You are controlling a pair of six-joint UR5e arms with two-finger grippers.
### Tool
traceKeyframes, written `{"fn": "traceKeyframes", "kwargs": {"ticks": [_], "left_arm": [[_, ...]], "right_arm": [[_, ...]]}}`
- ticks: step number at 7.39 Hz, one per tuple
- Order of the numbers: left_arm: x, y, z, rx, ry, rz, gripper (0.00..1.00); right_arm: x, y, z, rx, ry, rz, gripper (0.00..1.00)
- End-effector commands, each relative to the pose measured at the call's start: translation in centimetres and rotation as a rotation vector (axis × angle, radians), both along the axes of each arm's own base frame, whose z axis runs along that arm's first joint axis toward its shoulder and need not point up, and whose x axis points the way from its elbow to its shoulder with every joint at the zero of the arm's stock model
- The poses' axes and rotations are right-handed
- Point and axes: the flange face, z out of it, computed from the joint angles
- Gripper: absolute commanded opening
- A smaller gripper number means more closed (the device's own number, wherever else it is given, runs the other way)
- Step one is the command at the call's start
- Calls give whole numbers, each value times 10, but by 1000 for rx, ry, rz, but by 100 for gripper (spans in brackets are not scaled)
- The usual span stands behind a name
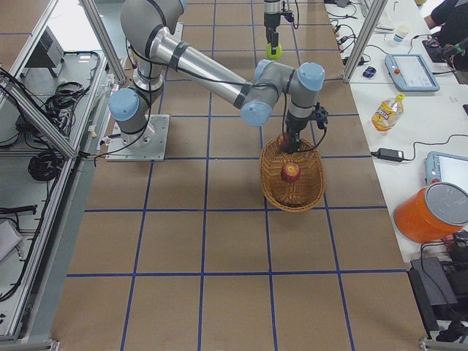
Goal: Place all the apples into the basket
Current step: 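Carry dark red apple into basket with right while left carries green apple inward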
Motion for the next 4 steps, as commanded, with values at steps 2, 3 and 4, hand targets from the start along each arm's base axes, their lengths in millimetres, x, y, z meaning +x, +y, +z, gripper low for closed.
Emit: {"fn": "traceKeyframes", "kwargs": {"ticks": [2, 3, 4], "left_arm": [[-16, 19, -53, 13, -138, -15, 45], [-18, 14, -58, -45, -115, -5, 69], [-19, 16, -63, -43, -117, -7, 100]], "right_arm": [[-88, -13, -63, -25, 22, 45, 0], [-88, -9, -72, 1, 19, 42, 0], [-93, -4, -75, 22, 6, 33, 0]]}}
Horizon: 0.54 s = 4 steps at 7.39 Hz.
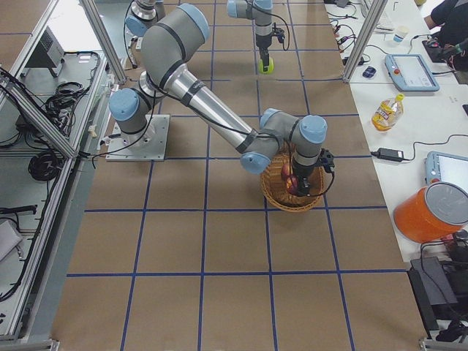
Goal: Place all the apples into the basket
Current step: 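Release green apple at center with left gripper while right releases and withdraws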
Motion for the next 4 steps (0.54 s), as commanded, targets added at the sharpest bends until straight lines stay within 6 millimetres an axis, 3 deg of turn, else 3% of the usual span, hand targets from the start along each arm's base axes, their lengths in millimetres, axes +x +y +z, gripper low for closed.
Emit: {"fn": "traceKeyframes", "kwargs": {"ticks": [1, 2, 3, 4], "left_arm": [[0, 8, -3, -21, 10, -3, 100], [2, 15, 13, -34, 17, -10, 100], [14, 14, 21, -28, 22, 0, 100], [42, 4, 50, -19, 67, 45, 100]], "right_arm": [[-6, 5, -9, 26, -21, -6, 69], [-9, 4, -1, 18, -8, -10, 100], [-10, 4, 3, 18, -8, -10, 100], [-4, 9, 24, 33, -22, -8, 100]]}}
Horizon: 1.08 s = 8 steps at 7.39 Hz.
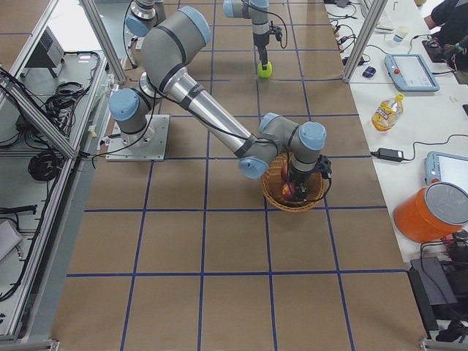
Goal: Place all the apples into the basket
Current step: 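Release green apple at center with left gripper while right releases and withdraws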
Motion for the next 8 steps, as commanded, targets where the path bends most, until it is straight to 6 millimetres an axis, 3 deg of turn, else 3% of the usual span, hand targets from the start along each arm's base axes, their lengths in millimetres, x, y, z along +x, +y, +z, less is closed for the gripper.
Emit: {"fn": "traceKeyframes", "kwargs": {"ticks": [1, 2, 3, 4, 5, 6, 7, 8], "left_arm": [[54, -8, 66, -7, 86, 60, 100], [84, 1, 96, -12, 59, 5, 100], [118, 9, 128, -5, -20, -58, 100], [157, 19, 167, 8, -29, -14, 100], [180, 63, 201, 121, -157, -12, 100], [204, 84, 233, 128, -233, -24, 100], [208, 94, 246, 118, -184, -14, 100], [213, 95, 251, 107, -151, -6, 100]], "right_arm": [[13, 7, 55, -10, -3, 9, 100], [36, 10, 84, 0, -17, 30, 100], [94, 6, 106, 21, -20, 97, 100], [164, 9, 126, 59, -47, 137, 100], [225, 12, 142, 57, -50, 35, 100], [297, 10, 146, 47, -46, 26, 100], [377, 12, 140, 39, -46, 34, 100], [429, 14, 131, 31, -85, -49, 100]]}}
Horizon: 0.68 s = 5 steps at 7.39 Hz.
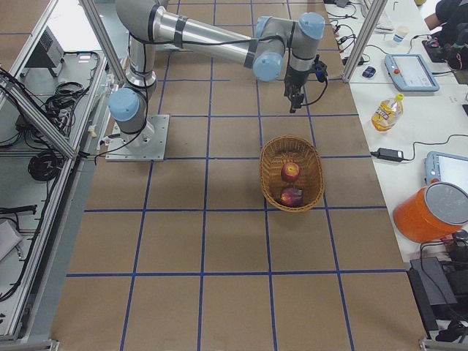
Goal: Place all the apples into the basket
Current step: 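Reach right gripper down and grasp green apple while left gripper withdraws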
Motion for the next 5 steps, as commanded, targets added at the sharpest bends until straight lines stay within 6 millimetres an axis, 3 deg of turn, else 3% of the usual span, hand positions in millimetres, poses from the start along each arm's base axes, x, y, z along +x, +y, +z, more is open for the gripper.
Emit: {"fn": "traceKeyframes", "kwargs": {"ticks": [1, 3, 4, 5], "left_arm": [[37, -1, 22, -25, 73, 35, 100], [40, 3, 33, -33, 88, -16, 100], [42, 5, 33, -30, 84, -102, 100], [43, 5, 30, -24, 85, -102, 100]], "right_arm": [[120, 7, -23, 0, -84, -108, 100], [210, 12, -57, -23, -157, -172, 100], [253, 6, -78, -97, -187, -216, 100], [289, 14, -101, -96, -191, -229, 100]]}}
